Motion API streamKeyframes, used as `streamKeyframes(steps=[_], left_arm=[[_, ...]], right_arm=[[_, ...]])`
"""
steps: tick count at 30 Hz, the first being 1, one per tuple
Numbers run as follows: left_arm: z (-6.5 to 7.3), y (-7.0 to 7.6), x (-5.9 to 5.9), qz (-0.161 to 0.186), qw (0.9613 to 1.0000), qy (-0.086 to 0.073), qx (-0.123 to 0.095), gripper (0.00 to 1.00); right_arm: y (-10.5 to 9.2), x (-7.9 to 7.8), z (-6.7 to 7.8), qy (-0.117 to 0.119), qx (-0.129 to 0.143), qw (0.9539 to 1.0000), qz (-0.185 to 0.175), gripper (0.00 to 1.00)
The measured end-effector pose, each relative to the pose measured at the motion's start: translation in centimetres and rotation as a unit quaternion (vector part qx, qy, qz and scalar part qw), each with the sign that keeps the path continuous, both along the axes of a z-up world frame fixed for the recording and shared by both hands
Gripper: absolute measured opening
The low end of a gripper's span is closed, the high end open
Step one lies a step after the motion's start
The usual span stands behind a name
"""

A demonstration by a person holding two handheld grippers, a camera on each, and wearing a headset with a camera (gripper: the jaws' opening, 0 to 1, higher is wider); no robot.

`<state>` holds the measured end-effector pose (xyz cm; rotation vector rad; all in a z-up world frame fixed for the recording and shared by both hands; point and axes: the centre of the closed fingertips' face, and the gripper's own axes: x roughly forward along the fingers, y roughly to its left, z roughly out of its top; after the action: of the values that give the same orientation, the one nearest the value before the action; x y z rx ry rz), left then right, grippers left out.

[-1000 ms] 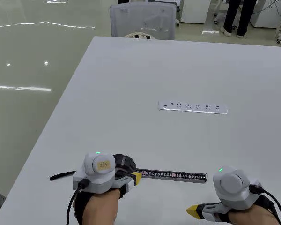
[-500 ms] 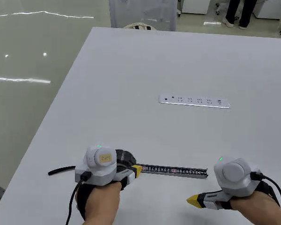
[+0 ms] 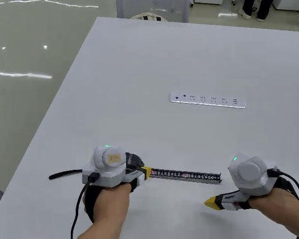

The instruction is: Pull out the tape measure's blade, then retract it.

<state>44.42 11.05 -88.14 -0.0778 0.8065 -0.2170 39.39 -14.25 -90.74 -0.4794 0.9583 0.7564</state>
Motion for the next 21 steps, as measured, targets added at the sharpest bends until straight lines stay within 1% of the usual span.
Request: streamKeyframes(steps=[1,6,8,9,11,13,15,16,19,21], left_arm=[[-0.1,0.1,0.1,0.001,1.0000,0.000,0.000,0.82],[-0.1,0.1,0.2,0.002,1.0000,0.001,-0.001,0.81],[-0.2,0.1,0.2,0.002,1.0000,0.001,-0.001,0.81],[-0.6,0.3,0.6,0.005,1.0000,0.005,0.001,0.80],[-0.6,0.3,0.7,0.006,1.0000,0.006,0.000,0.80],[-0.7,0.2,0.8,0.006,1.0000,0.007,-0.001,0.79],[-0.8,0.2,0.8,0.007,1.0000,0.007,-0.001,0.78],[-0.8,0.2,0.8,0.007,0.9999,0.008,-0.001,0.78],[-0.9,0.2,0.8,0.007,0.9999,0.009,-0.003,0.77],[-0.9,0.2,0.8,0.007,0.9999,0.010,-0.004,0.76]], right_arm=[[-0.1,0.1,-0.1,0.001,-0.002,1.0000,0.006,0.79],[-0.1,0.1,-0.2,0.002,-0.003,1.0000,0.009,0.76],[-0.1,0.1,-0.2,0.002,-0.004,0.9999,0.010,0.73],[-0.3,0.6,-0.7,0.014,-0.011,0.9989,0.043,0.72],[-0.3,0.8,-0.9,0.016,-0.011,0.9986,0.049,0.74],[-0.3,0.8,-1.0,0.022,-0.012,0.9979,0.061,0.72],[-0.2,0.9,-1.0,0.018,-0.014,0.9966,0.079,0.69],[-0.1,0.8,-1.0,0.019,-0.014,0.9964,0.082,0.68],[-0.1,1.0,-1.2,0.021,-0.017,0.9950,0.096,0.67],[-0.1,1.1,-1.4,0.025,-0.018,0.9943,0.102,0.68]])
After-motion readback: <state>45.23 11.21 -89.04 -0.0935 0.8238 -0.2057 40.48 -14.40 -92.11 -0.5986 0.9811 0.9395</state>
